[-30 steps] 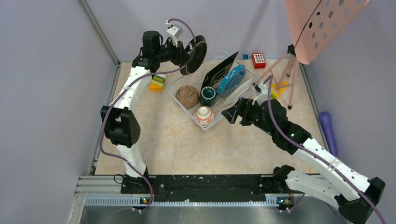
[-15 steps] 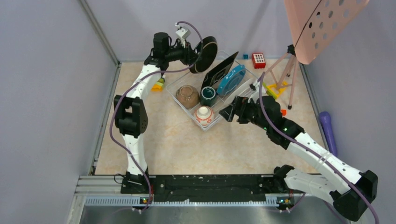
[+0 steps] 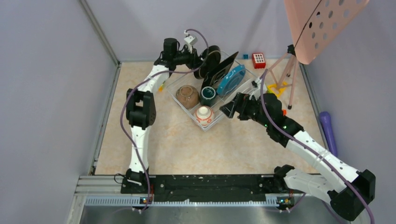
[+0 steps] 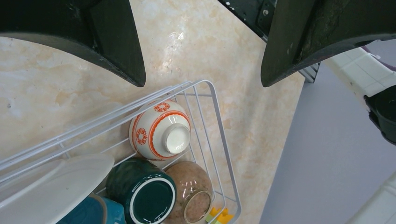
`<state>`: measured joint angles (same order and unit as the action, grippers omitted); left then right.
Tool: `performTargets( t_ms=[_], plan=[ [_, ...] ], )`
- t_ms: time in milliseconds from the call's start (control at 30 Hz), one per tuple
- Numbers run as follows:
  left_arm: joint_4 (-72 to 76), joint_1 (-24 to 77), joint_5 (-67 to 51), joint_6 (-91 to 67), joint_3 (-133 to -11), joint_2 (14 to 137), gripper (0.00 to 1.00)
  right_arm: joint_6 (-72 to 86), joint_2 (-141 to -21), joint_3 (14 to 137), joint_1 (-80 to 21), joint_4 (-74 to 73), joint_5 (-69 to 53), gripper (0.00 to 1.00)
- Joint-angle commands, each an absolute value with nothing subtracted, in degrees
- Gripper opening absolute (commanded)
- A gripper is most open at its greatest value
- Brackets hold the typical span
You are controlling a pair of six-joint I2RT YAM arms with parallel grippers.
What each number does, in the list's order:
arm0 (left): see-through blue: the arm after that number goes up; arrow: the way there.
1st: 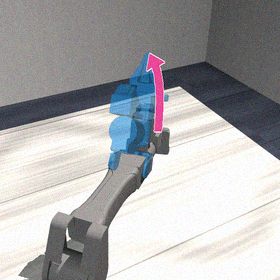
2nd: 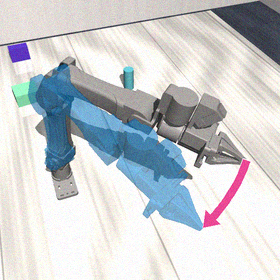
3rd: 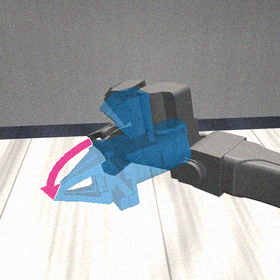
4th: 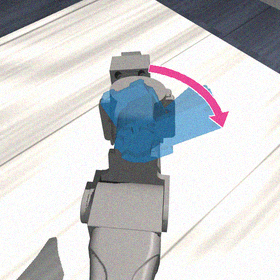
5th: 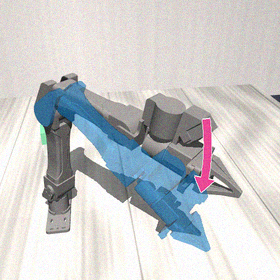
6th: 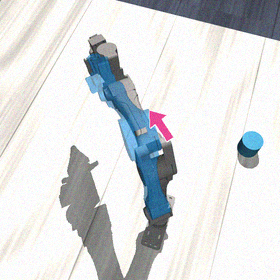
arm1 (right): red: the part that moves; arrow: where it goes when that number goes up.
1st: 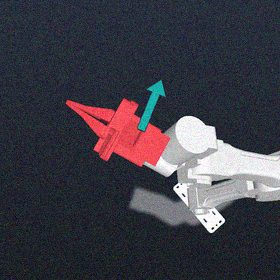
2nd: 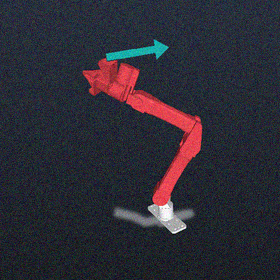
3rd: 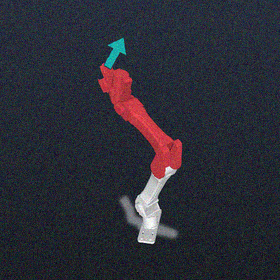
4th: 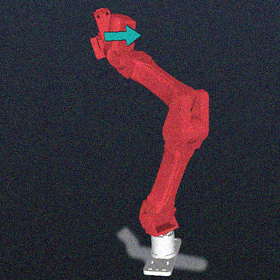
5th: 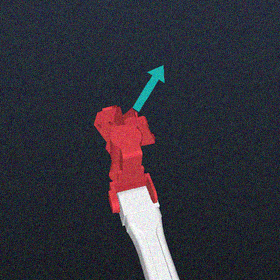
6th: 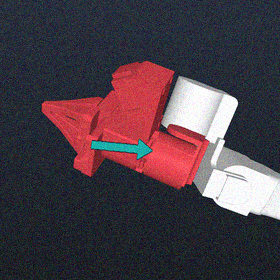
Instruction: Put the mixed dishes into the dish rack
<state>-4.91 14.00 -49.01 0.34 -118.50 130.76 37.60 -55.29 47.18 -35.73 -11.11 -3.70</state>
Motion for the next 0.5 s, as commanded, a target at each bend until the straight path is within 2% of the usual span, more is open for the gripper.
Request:
performTargets(
  t_ms=[0,67,167,233,333,467],
  plan=[
    [-0.5,14.8,-49.9,5.0,-123.4,130.6,0.0,37.9,-55.3,45.9,-34.1,-7.0,-5.8,0.91],
    [-3.0,15.8,-47.0,7.5,-123.1,130.5,0.03,37.9,-55.3,45.8,-33.6,-7.2,-5.9,0.92],
    [-4.2,16.6,-44.8,8.6,-122.8,129.8,0.46,38.3,-55.3,45.7,-32.7,-8.2,-5.7,0.98],
    [-4.0,16.9,-43.8,8.0,-122.3,128.7,0.6,39.6,-55.6,46.0,-32.1,-10.8,-3.5,0.99],
    [-3.0,17.3,-42.2,7.3,-120.5,126.1,0.68,40.9,-55.9,46.4,-31.4,-14.4,-0.8,0.99],
    [-2.8,18.0,-38.6,6.1,-118.6,121.8,0.7,42.4,-55.6,46.2,-31.3,-18.0,3.6,0.99]
  ],
)
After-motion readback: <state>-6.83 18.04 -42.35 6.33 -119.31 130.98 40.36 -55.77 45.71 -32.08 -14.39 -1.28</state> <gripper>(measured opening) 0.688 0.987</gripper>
